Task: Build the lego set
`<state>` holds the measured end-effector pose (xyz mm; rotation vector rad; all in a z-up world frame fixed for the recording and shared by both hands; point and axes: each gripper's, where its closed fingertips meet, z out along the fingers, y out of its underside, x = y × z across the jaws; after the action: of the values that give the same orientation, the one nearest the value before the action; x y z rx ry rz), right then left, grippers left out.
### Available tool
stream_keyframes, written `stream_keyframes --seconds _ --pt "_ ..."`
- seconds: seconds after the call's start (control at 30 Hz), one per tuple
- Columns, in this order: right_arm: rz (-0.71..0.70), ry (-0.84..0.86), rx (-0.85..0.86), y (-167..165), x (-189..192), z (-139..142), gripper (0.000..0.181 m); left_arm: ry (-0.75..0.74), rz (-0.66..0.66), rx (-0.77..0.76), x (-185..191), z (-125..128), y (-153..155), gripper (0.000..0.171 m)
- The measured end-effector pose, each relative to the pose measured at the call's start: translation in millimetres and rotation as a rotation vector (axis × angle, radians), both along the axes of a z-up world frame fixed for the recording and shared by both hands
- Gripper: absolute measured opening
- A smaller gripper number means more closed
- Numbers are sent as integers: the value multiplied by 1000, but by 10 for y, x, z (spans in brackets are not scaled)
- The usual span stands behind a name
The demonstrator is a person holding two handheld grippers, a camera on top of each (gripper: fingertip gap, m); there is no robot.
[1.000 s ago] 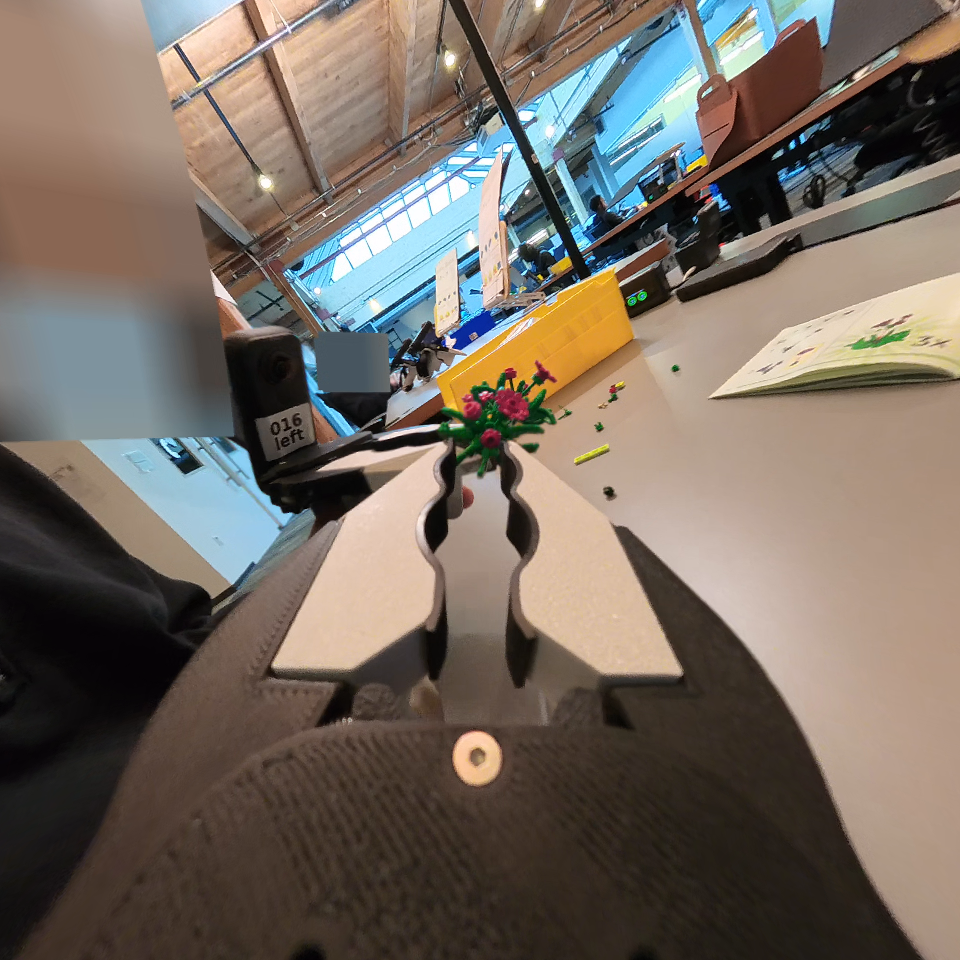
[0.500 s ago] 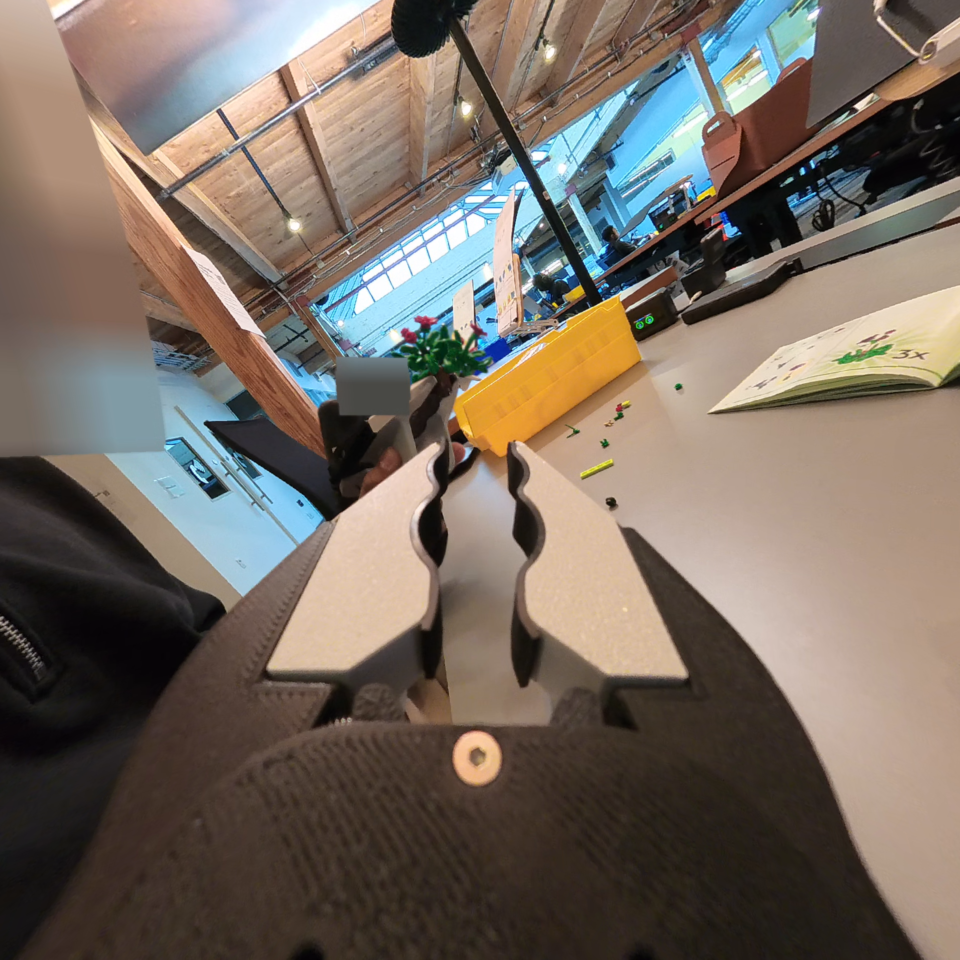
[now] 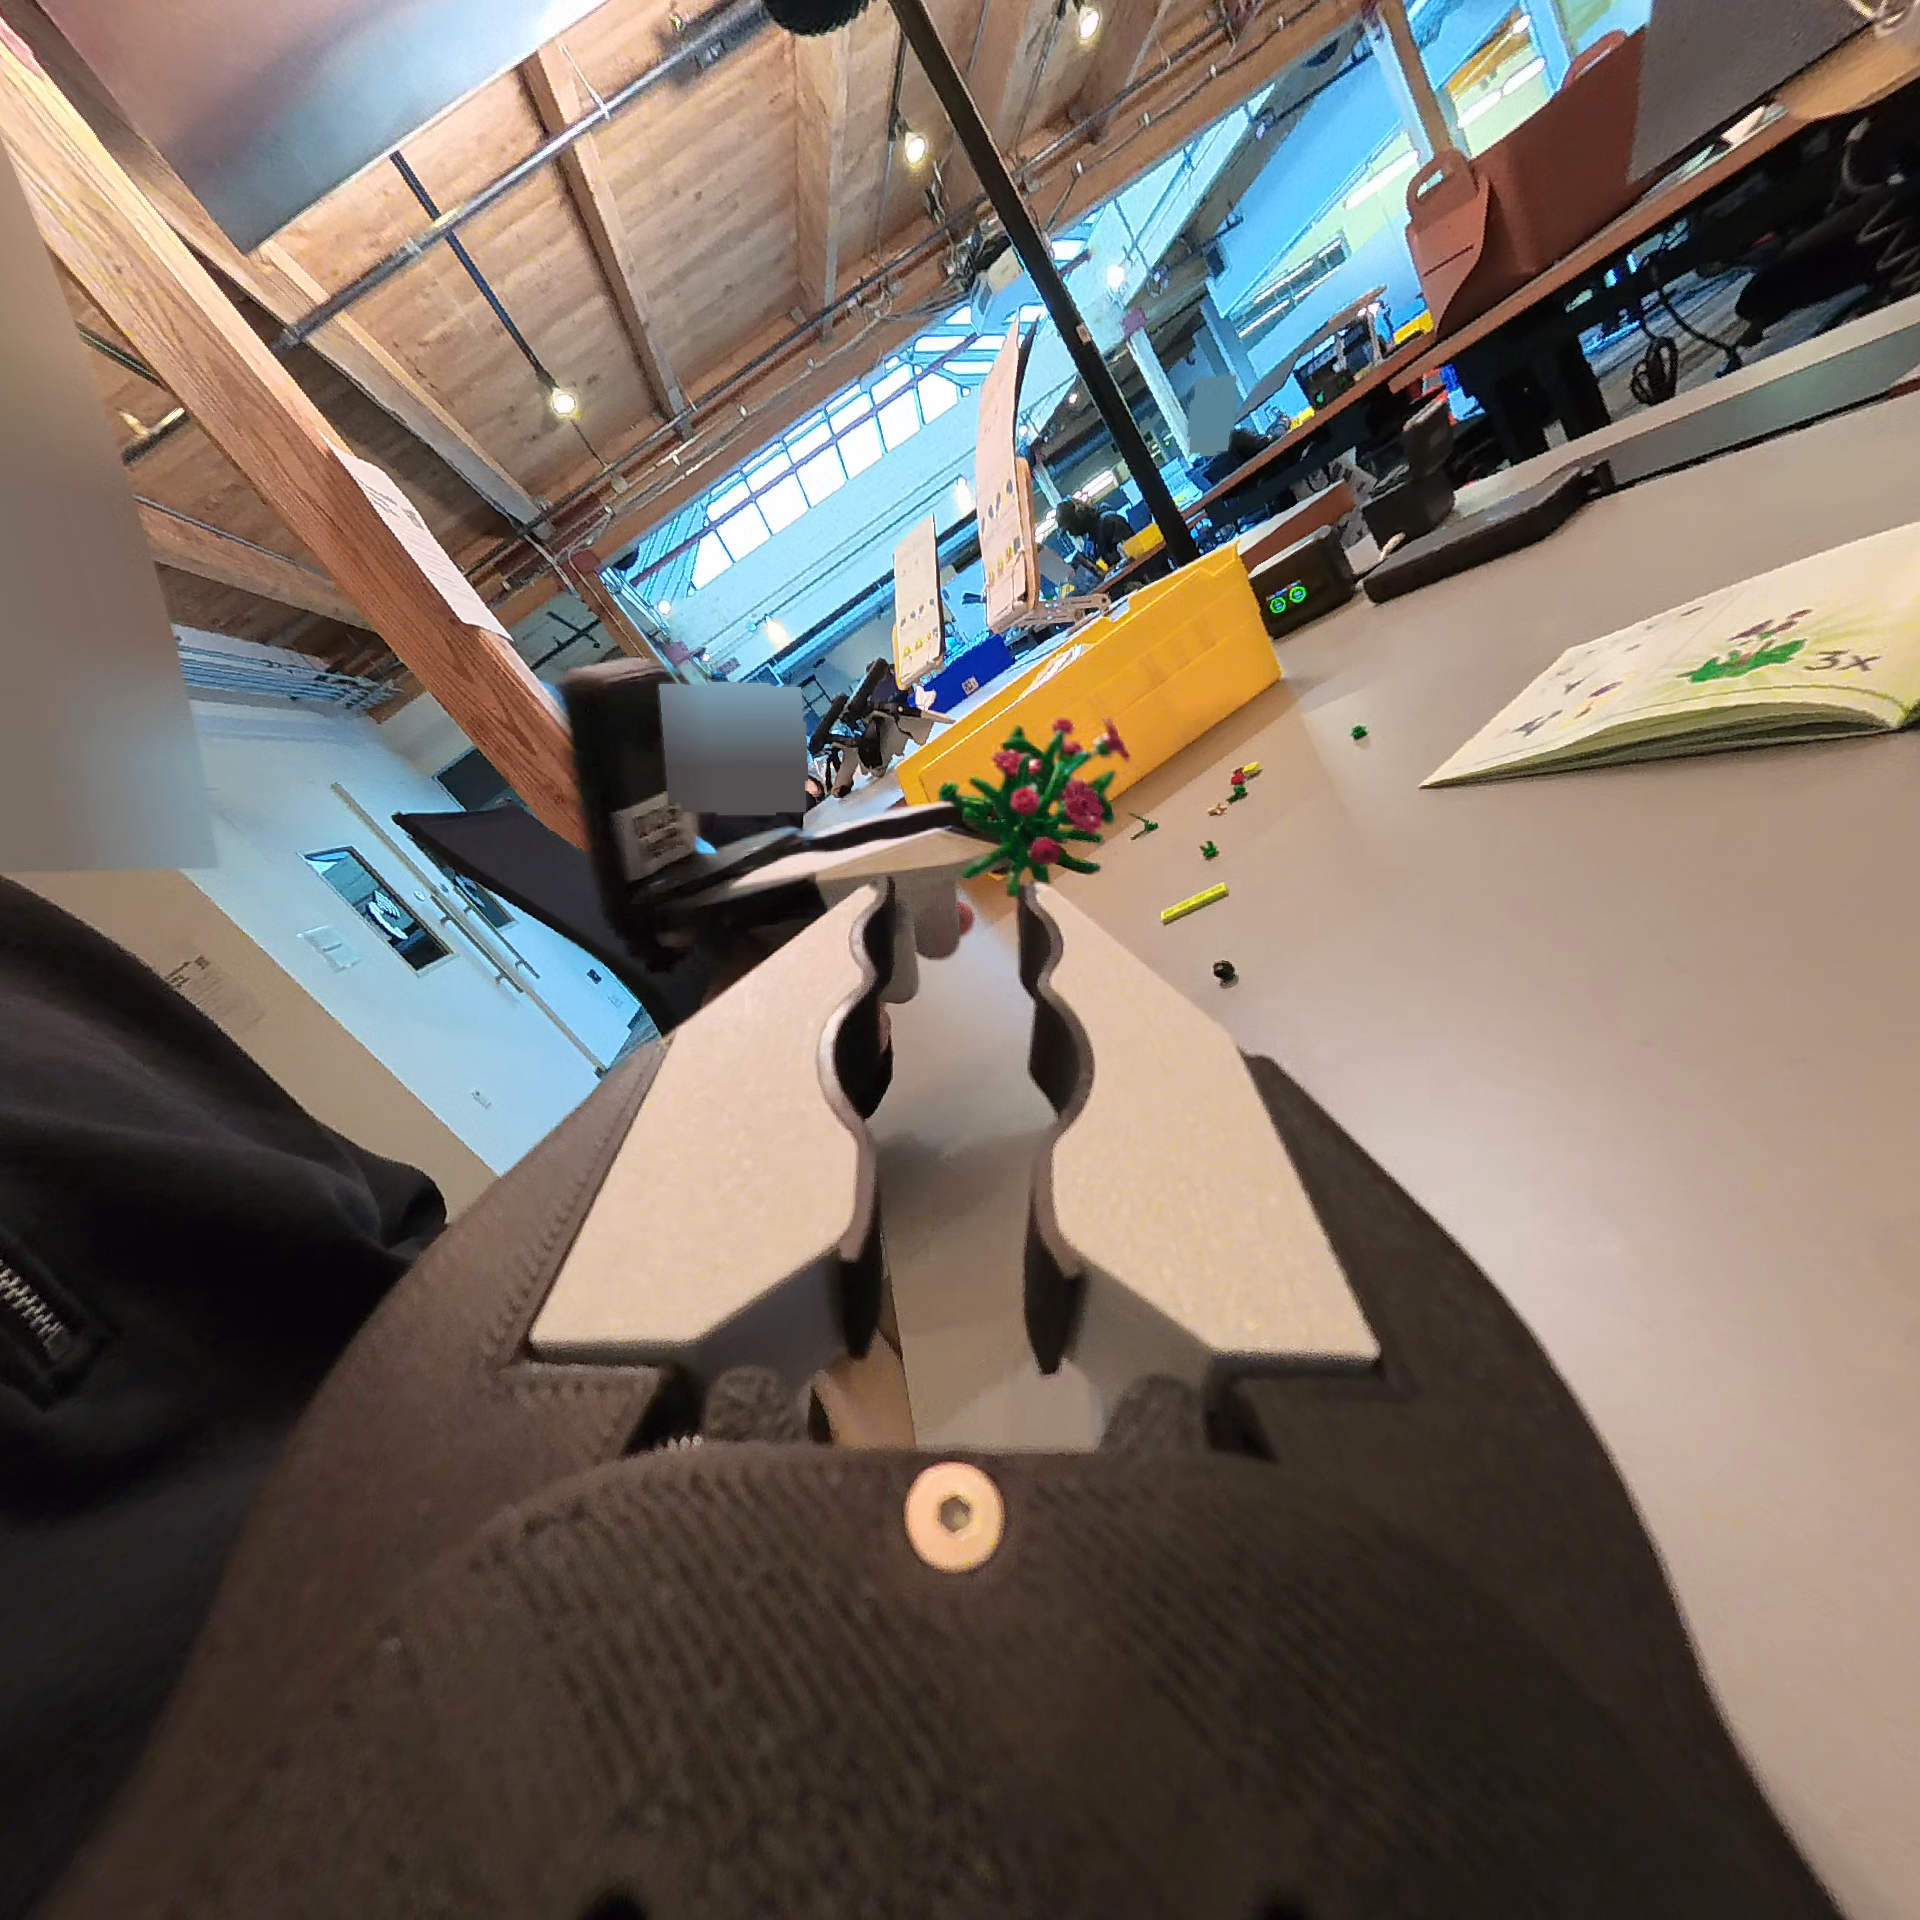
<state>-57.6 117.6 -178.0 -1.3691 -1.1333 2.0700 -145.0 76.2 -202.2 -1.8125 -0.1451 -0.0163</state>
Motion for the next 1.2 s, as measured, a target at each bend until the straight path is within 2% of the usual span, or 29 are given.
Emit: stream_keyframes --seconds 0.07,0.17,0.27,0.43,0.57,0.97,1.2 --pt "-24 0 50 -29 -10 2 26 182 39 -36 36 -12 17 14" --pt "-78 4 251 -141 -27 32 25 442 57 -108 135 -63 61 14" --pt "-69 -21 355 -255 -44 84 24 599 27 -94 306 -46 106 14" --pt "-15 -17 226 -193 7 182 28 640 -138 -8 664 -15 132 14" --pt "31 -118 302 -198 13 -17 22 657 -209 4 812 -36 137 14" --pt "33 -231 466 -220 35 -193 22 666 -257 -8 927 -132 165 14" --pt "45 -274 551 -233 67 -263 14 668 -283 -11 982 -158 165 14"
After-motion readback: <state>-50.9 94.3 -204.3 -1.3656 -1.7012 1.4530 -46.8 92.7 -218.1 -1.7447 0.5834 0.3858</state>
